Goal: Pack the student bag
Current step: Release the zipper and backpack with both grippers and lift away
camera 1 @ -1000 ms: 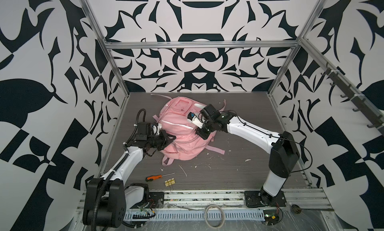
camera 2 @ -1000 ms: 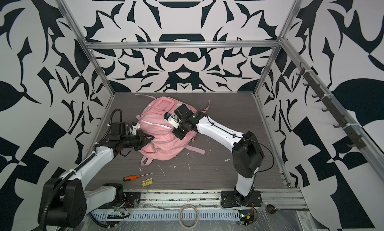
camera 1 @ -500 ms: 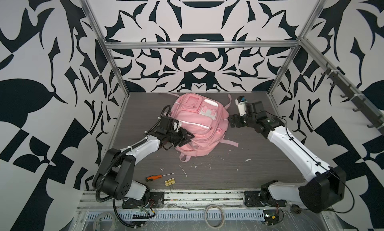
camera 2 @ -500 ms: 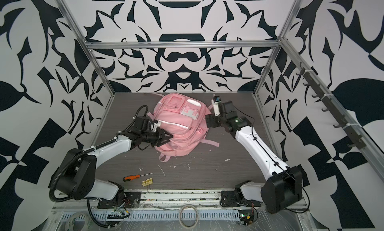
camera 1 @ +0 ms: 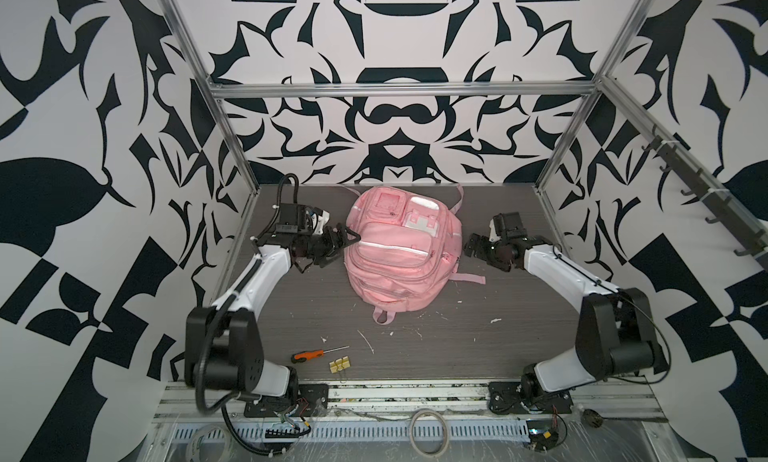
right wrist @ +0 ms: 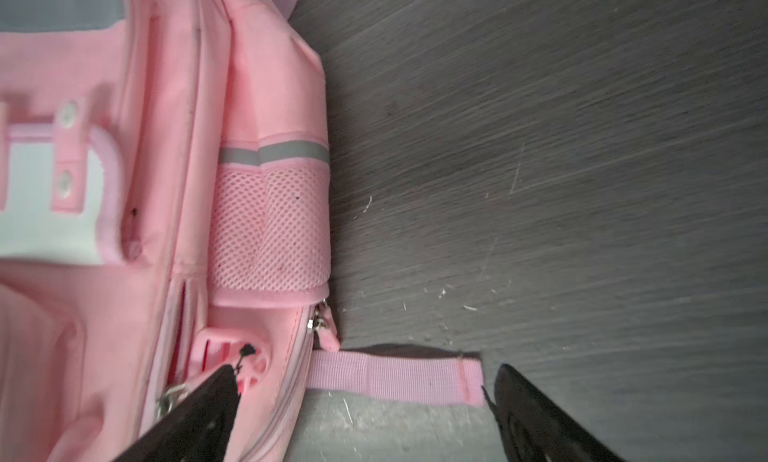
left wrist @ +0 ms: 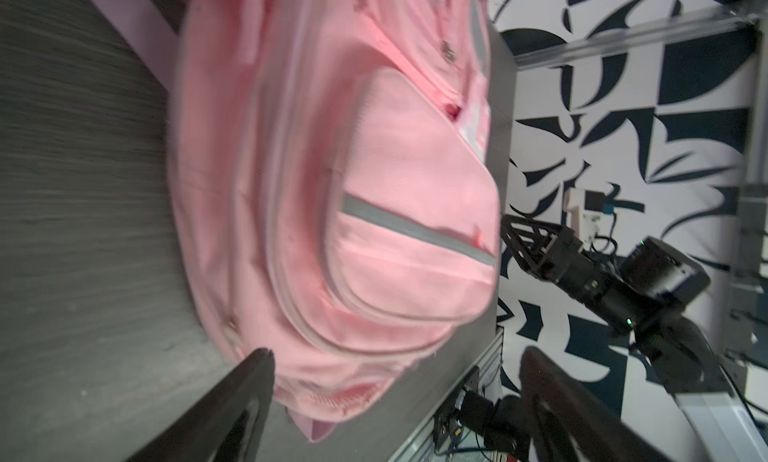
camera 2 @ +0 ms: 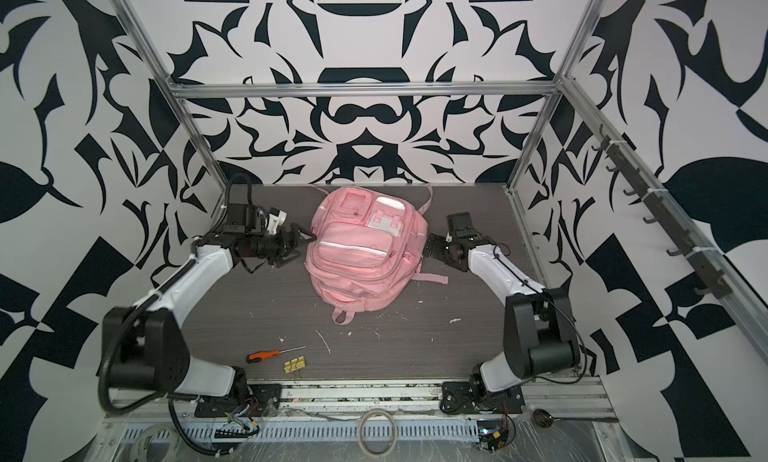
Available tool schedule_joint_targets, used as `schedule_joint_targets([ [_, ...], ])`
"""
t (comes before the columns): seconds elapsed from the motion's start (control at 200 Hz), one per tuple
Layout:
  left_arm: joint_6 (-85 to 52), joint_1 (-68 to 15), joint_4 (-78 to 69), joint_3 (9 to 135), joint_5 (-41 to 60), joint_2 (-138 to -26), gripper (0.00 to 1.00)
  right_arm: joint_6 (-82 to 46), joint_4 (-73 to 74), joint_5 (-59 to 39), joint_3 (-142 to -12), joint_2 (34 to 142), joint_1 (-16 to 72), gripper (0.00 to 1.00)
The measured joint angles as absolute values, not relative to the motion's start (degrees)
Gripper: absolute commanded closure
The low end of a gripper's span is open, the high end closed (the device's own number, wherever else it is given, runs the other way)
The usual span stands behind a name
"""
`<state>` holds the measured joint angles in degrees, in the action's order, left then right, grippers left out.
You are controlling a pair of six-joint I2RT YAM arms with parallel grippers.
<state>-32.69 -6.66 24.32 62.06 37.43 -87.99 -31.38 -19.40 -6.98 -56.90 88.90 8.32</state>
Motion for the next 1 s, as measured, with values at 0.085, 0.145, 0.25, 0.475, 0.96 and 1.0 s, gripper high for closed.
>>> schedule_joint_targets([
  [0.085, -31.8, -6.7, 24.1, 64.2, 36.1, -94.2, 0.06, -32.7, -16.1, -8.5, -56.9, 92.6, 7.7, 0.04],
  [0.145, -31.4, -6.8, 23.4, 64.9, 35.4, -96.9, 0.07, -33.1, -13.8, -9.8, -57.0, 95.2, 7.5, 0.05],
  [0.25, -30.9, -7.1, 22.7, 64.9, 34.9, -98.2, 0.07, -33.5, -11.4, -12.1, -58.2, 100.0, 7.2, 0.08],
  [0.475, -33.3, -12.5, 15.4, 58.7, 33.9, -97.5, 0.09, -34.8, -5.2, -16.8, -63.7, 107.7, 7.2, 0.14],
  [0.96, -34.0, -15.6, 22.6, 55.0, 26.0, -84.8, 0.01, -31.2, -11.3, -12.8, -62.6, 98.6, 7.2, 0.00],
  [1.0, -31.9, -14.4, 24.3, 55.6, 23.7, -82.7, 0.01, -29.8, -12.4, -10.4, -60.9, 93.7, 7.2, 0.00],
])
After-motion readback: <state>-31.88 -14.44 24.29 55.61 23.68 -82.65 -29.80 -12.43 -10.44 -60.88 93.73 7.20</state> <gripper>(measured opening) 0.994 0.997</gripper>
